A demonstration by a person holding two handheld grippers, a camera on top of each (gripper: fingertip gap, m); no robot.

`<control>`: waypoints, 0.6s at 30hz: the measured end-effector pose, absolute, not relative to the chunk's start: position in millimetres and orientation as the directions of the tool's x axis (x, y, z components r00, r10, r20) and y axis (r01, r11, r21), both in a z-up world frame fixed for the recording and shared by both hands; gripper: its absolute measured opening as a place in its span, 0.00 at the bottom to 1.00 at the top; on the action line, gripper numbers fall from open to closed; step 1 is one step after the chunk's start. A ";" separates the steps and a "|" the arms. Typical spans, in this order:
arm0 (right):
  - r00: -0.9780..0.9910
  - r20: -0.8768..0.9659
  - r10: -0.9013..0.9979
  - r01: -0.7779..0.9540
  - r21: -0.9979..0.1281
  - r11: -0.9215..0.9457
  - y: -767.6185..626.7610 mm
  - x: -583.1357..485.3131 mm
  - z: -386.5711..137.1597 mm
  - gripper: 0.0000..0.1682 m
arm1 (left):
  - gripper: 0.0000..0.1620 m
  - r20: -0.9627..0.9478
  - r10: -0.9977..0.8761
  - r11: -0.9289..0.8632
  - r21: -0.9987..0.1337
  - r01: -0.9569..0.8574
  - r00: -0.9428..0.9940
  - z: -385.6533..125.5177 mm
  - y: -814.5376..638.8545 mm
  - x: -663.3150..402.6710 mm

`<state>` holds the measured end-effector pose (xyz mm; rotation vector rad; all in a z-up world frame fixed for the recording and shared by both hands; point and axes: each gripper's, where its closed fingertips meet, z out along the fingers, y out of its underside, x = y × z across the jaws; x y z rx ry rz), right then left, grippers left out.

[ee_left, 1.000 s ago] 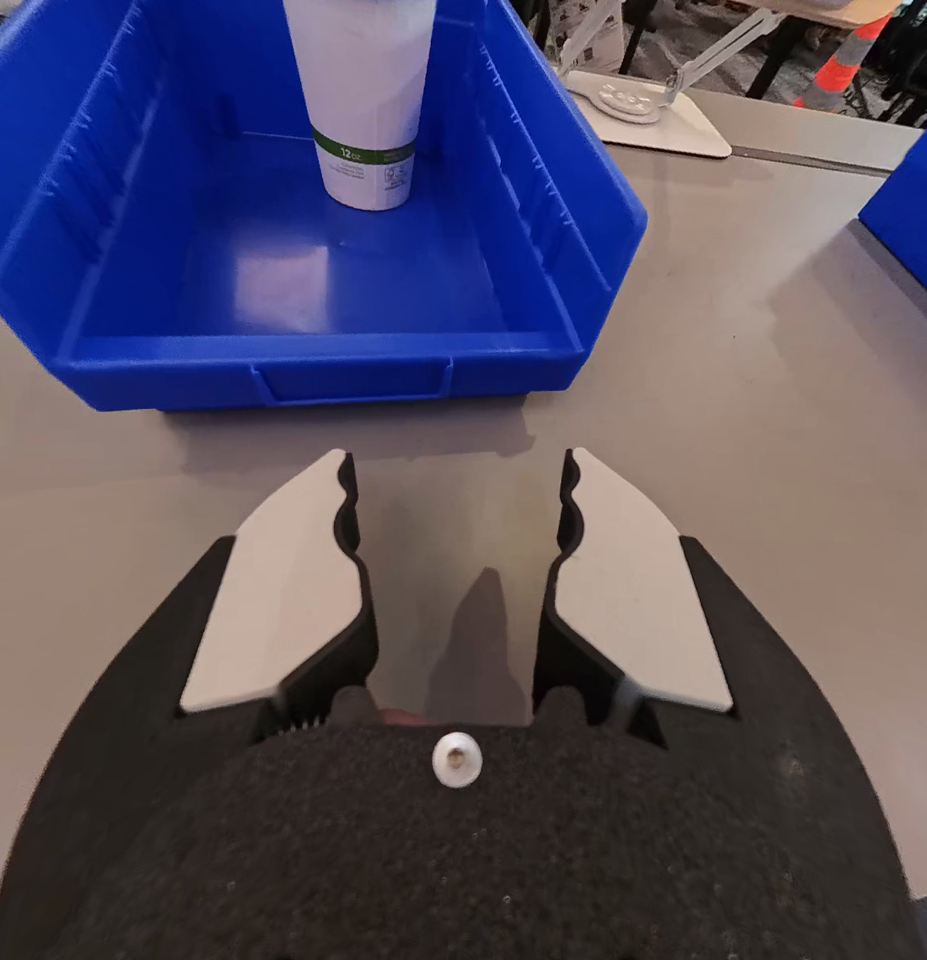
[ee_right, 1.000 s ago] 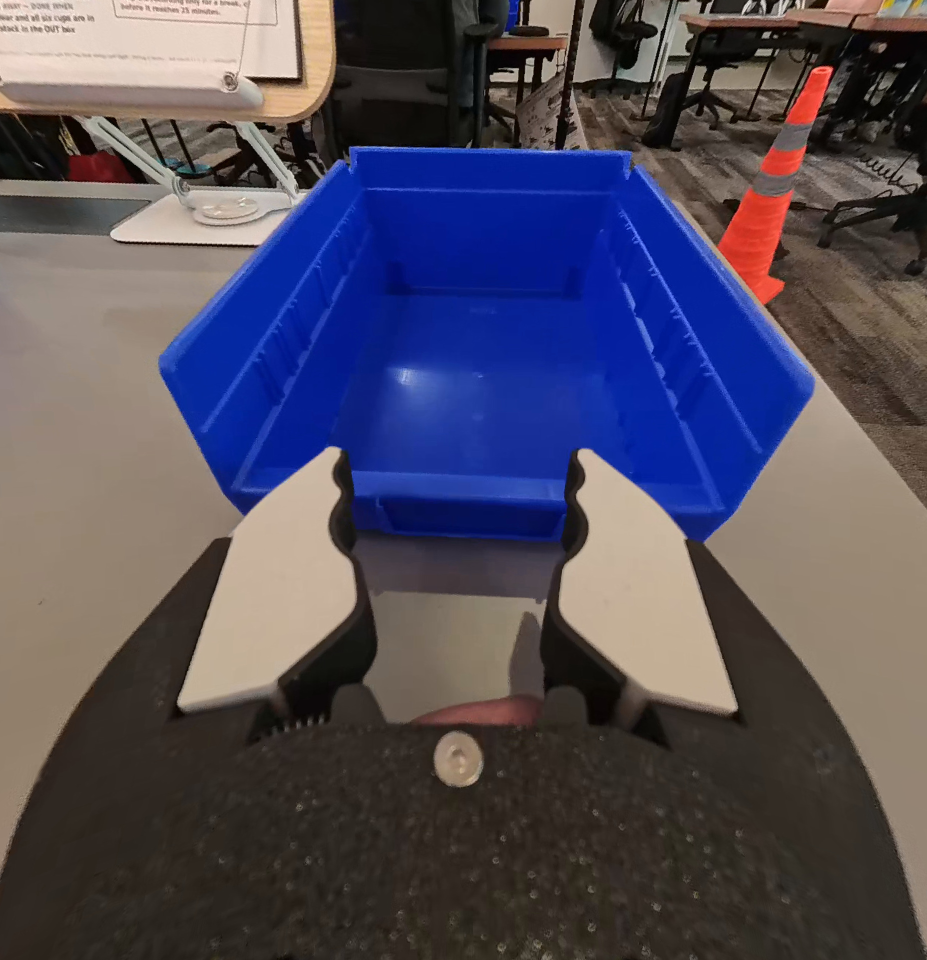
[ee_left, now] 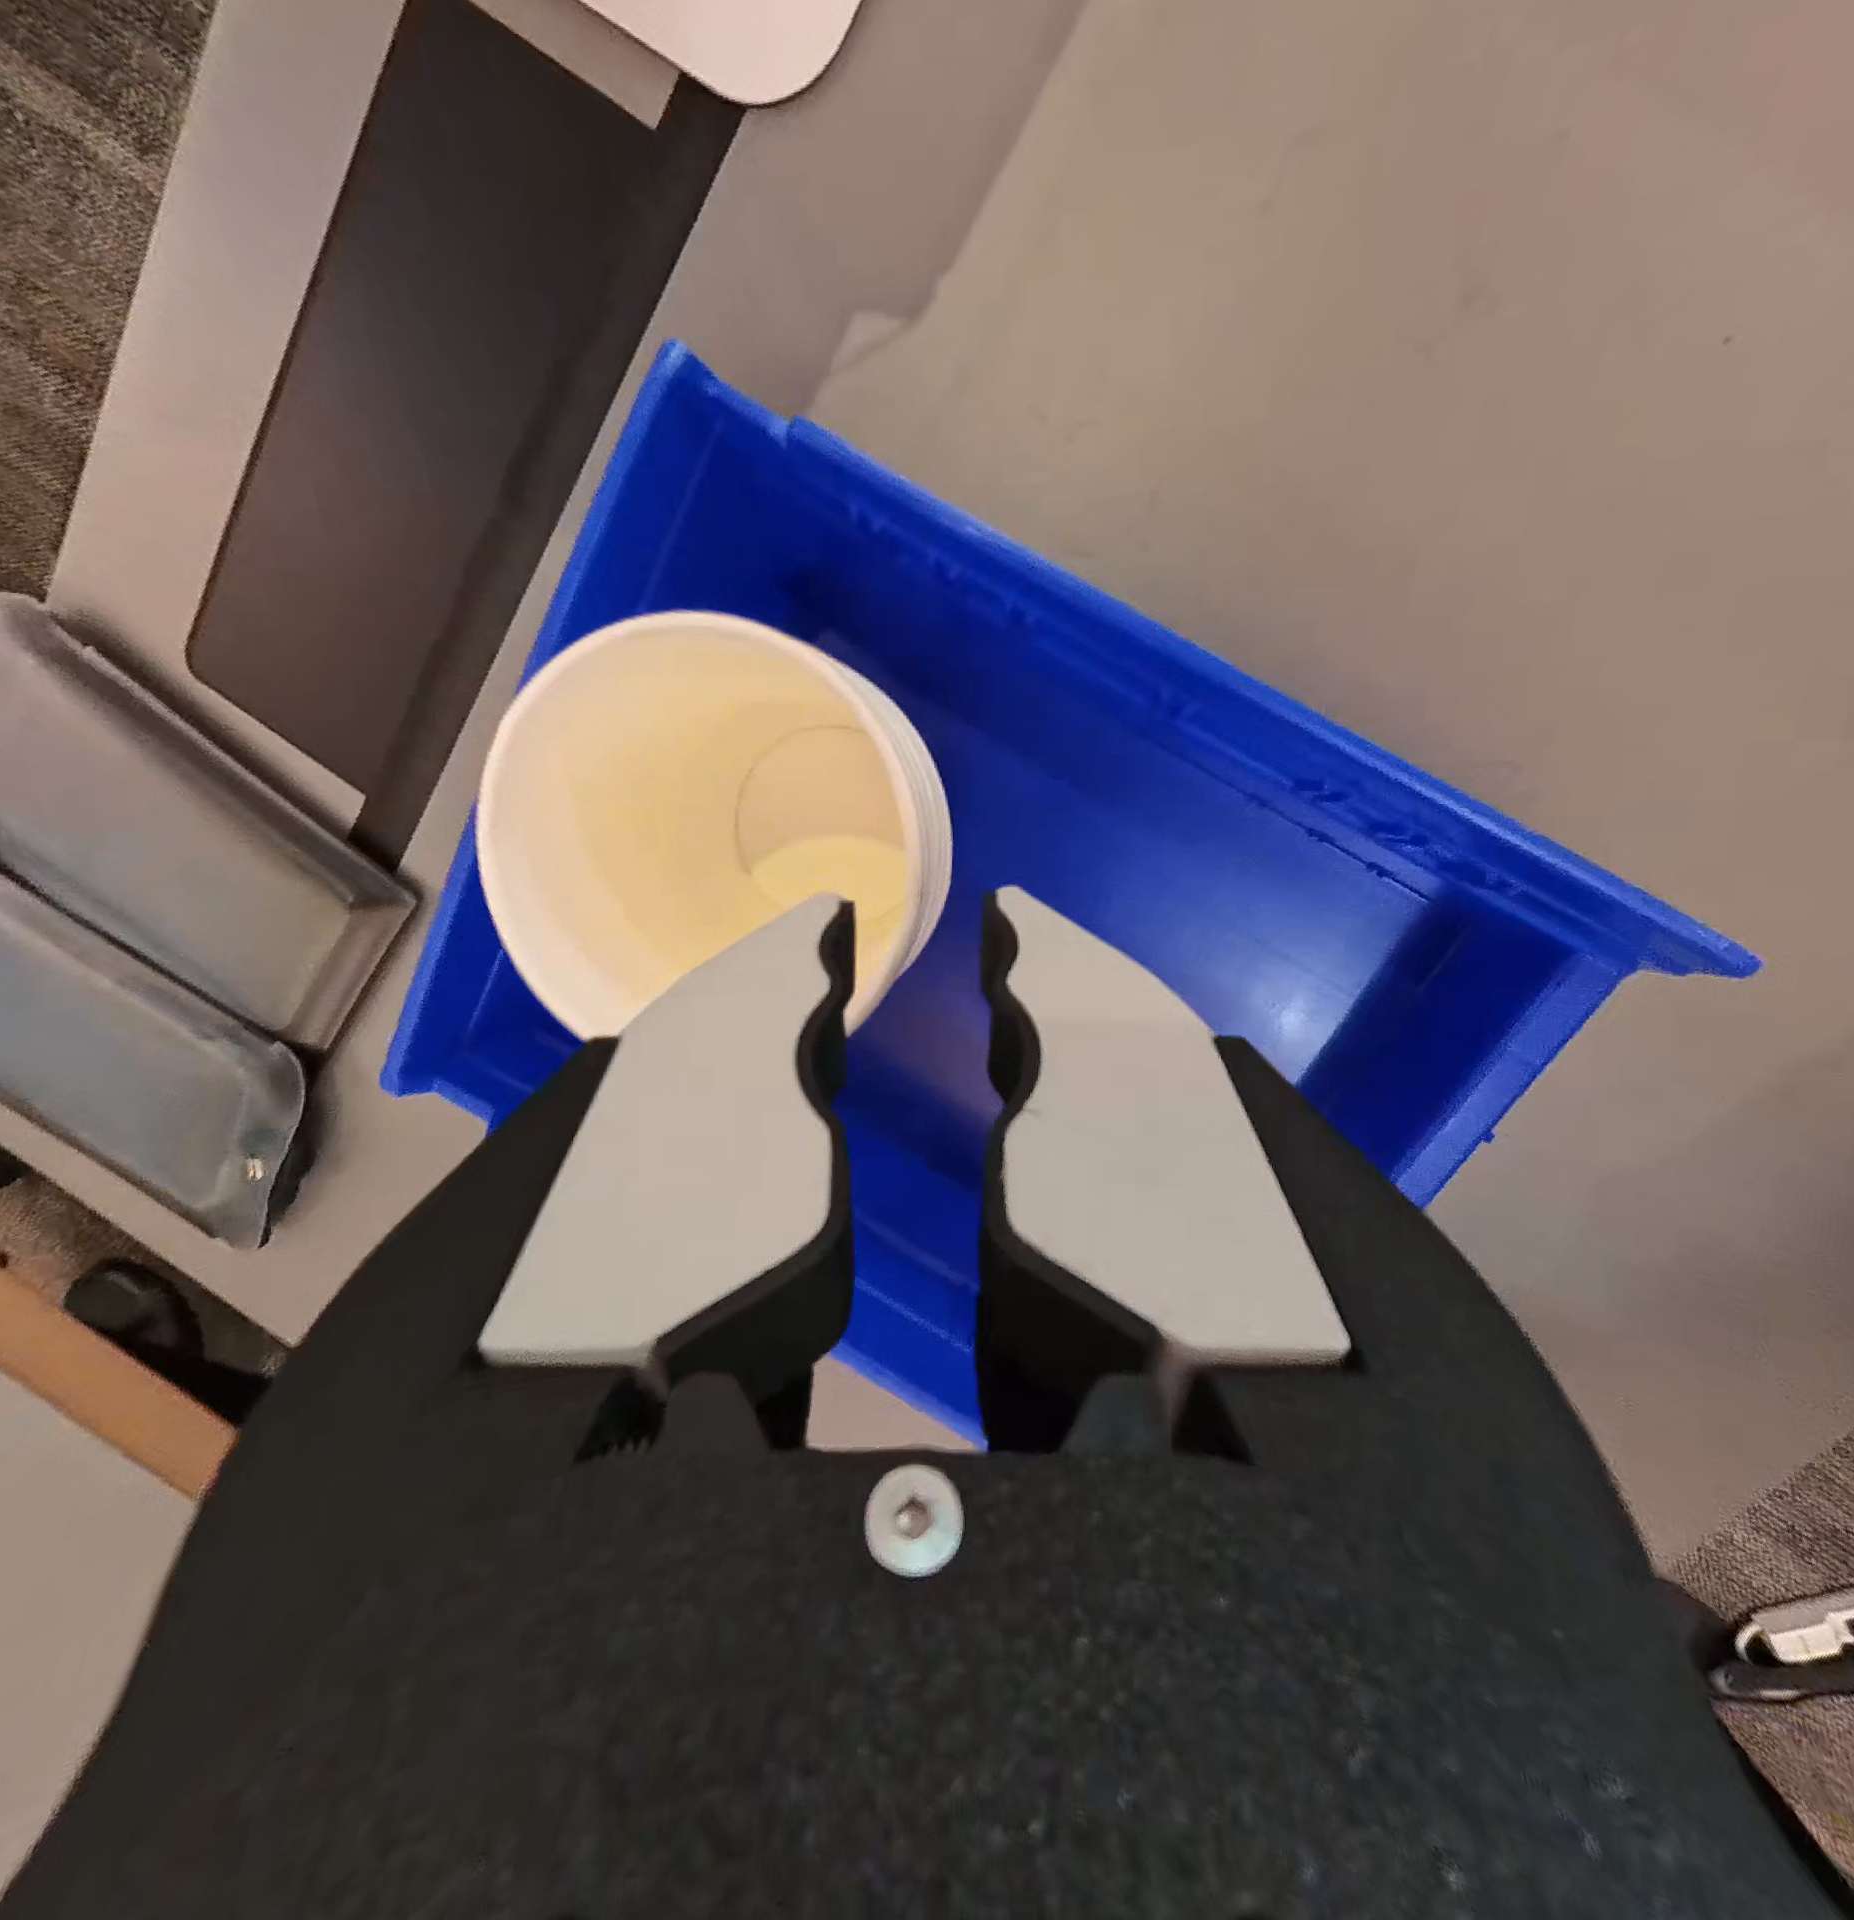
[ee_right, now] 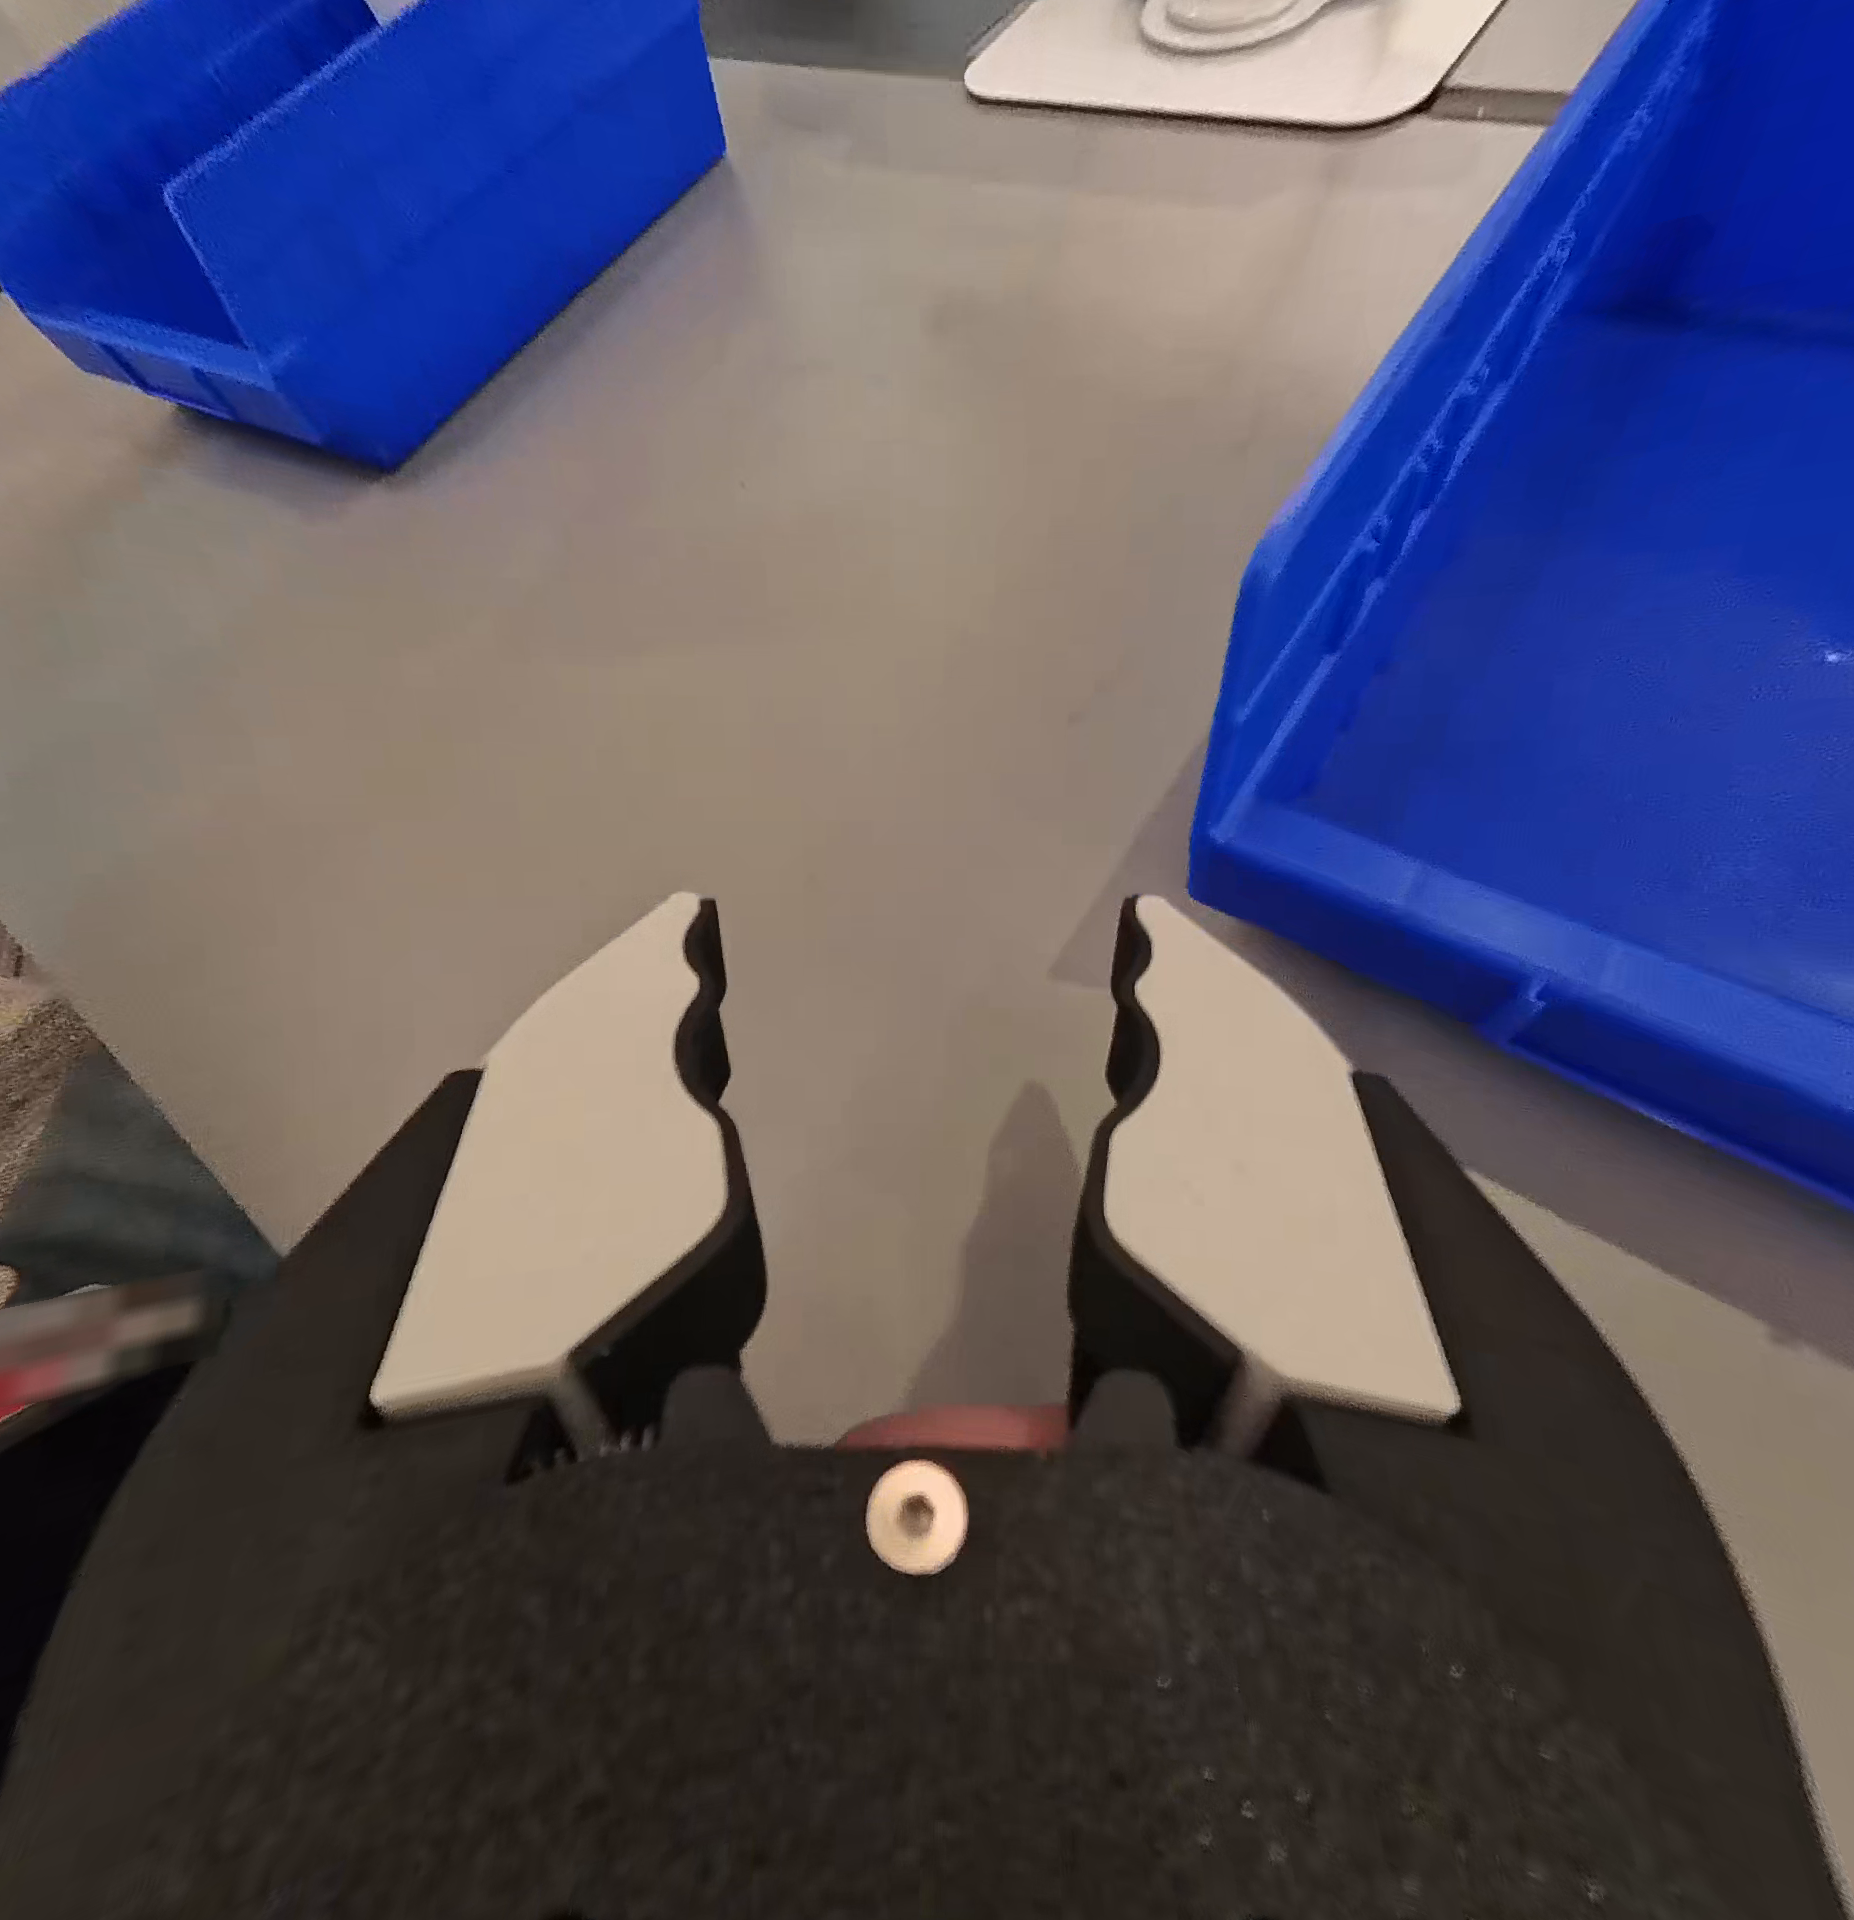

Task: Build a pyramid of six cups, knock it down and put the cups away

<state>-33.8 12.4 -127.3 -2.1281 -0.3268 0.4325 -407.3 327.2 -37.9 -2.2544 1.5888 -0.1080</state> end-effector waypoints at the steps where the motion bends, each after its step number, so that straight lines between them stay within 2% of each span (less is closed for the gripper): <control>1: 0.905 -0.178 0.387 0.074 -0.828 -0.556 12.7 -34.1 -130.6 0.42 | 0.13 -0.141 -0.923 -0.289 -0.356 -0.889 0.357 -39.2 327.4 -405.3; 5: 0.897 -0.185 0.402 0.087 -0.817 -0.570 10.0 -41.1 -139.3 0.41 | 0.11 -0.135 -0.927 -0.289 -0.342 -0.894 0.351 -46.6 330.8 -406.1; 8: 0.896 -0.182 0.406 0.095 -0.812 -0.576 7.5 -43.1 -141.8 0.41 | 0.02 -0.139 -0.928 -0.283 -0.341 -0.896 0.346 -49.1 333.5 -406.2; 18: 0.886 -0.213 0.412 0.061 -0.827 -0.559 7.8 -49.2 -135.0 0.38 | 0.02 -0.142 -0.933 -0.267 -0.345 -0.900 0.331 -47.9 335.4 -403.2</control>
